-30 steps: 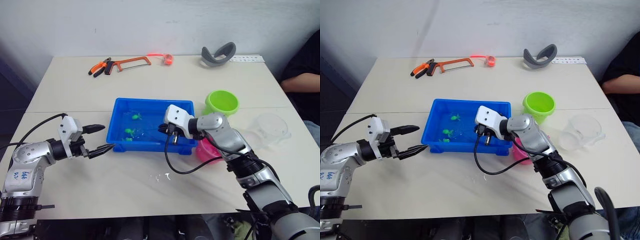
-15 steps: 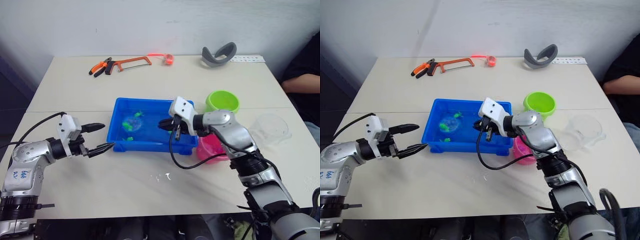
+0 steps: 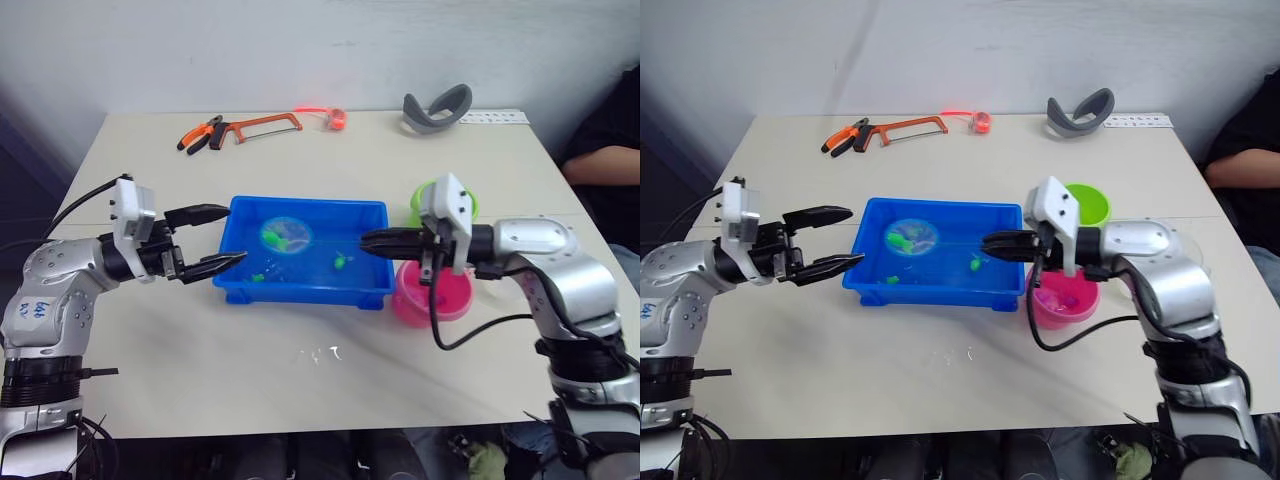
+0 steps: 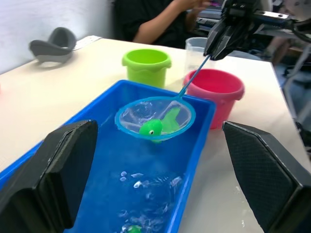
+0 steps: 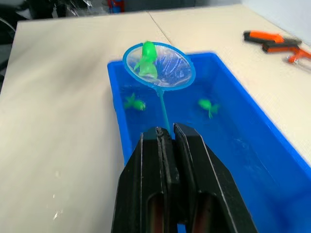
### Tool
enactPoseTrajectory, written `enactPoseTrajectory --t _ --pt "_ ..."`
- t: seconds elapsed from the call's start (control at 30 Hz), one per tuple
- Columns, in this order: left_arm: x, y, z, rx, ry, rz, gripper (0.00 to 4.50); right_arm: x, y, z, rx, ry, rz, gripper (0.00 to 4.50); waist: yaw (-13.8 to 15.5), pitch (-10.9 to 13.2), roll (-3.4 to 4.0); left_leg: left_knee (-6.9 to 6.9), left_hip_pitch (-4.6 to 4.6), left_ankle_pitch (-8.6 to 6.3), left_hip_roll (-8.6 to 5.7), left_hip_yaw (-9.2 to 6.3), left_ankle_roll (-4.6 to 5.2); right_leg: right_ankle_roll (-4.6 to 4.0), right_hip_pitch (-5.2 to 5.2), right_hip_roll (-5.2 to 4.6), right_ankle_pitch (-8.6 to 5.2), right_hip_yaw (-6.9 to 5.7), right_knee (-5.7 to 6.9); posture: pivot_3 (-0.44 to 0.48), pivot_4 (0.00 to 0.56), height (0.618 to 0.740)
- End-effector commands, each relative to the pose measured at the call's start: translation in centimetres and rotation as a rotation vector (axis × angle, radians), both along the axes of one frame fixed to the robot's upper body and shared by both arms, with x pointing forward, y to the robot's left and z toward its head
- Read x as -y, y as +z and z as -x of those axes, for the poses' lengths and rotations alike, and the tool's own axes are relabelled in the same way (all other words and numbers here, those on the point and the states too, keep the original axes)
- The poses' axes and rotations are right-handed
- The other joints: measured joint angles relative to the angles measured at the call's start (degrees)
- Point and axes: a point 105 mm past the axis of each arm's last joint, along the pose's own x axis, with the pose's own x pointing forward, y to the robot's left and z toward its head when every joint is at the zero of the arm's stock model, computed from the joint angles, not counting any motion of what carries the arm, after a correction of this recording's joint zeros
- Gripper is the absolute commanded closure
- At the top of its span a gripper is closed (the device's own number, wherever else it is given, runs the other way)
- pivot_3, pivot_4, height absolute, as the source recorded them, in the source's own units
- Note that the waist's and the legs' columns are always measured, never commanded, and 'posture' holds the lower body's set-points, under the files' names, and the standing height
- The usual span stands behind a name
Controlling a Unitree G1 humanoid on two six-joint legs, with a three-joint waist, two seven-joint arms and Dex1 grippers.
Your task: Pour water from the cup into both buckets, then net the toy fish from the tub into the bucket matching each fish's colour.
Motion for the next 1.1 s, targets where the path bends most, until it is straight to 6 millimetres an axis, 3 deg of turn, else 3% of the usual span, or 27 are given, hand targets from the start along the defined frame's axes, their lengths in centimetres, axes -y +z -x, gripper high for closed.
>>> enactPoseTrajectory --t 0.03,0.3,0.53,0.63,0.8,1.1 --pt "3.0 0.6 0.7 0.015 -0.187 -0.030 0.03 4.4 2.5 2.5 0.063 -0.075 -0.014 4.50 0.1 0.0 0.00 0.00 0.00 0.00 0.00 0.00 0.00 0.00 0.00 0.00 0.00 0.00 0.00 0.000 0.150 0.740" --pt "6.0 0.6 0.1 0.019 -0.306 -0.010 0.03 10.7 3.4 5.7 0.107 -0.333 0.021 4.50 2.1 0.0 -0.01 0.02 -0.01 0.03 -0.02 -0.01 0.05 0.01 0.06 0.01 0.00 0.01 -0.08 0.000 0.150 0.740" --pt "8.0 0.0 -0.9 0.008 -0.325 0.026 0.03 16.5 3.0 5.8 0.145 -0.640 0.020 4.50 2.8 0.0 -0.02 0.05 0.05 0.11 -0.11 0.14 0.16 0.11 0.12 0.12 0.06 0.08 -0.05 0.000 0.150 0.740" --pt "8.9 0.3 -1.5 0.015 -0.301 0.051 0.03 18.2 3.0 5.1 0.180 -0.726 0.021 4.50 3.0 0.0 -0.03 0.05 0.09 0.16 -0.12 0.11 0.17 0.12 0.16 0.11 0.07 0.10 -0.02 0.000 0.150 0.740" --pt "10.5 0.3 -2.2 0.020 -0.255 0.054 0.03 21.0 2.5 1.9 0.285 -0.880 0.098 4.50 2.9 0.0 -0.02 0.05 0.10 0.24 -0.20 0.14 0.21 0.18 0.15 0.12 0.10 0.16 -0.01 0.000 0.150 0.740" --pt "11.5 0.7 -2.8 0.038 -0.191 0.060 0.03 22.8 0.6 -1.6 0.466 -0.954 0.357 4.50 2.9 0.0 -0.02 0.02 0.08 0.29 -0.18 0.14 0.15 0.18 0.12 0.15 0.10 0.04 -0.01 0.000 0.150 0.740"
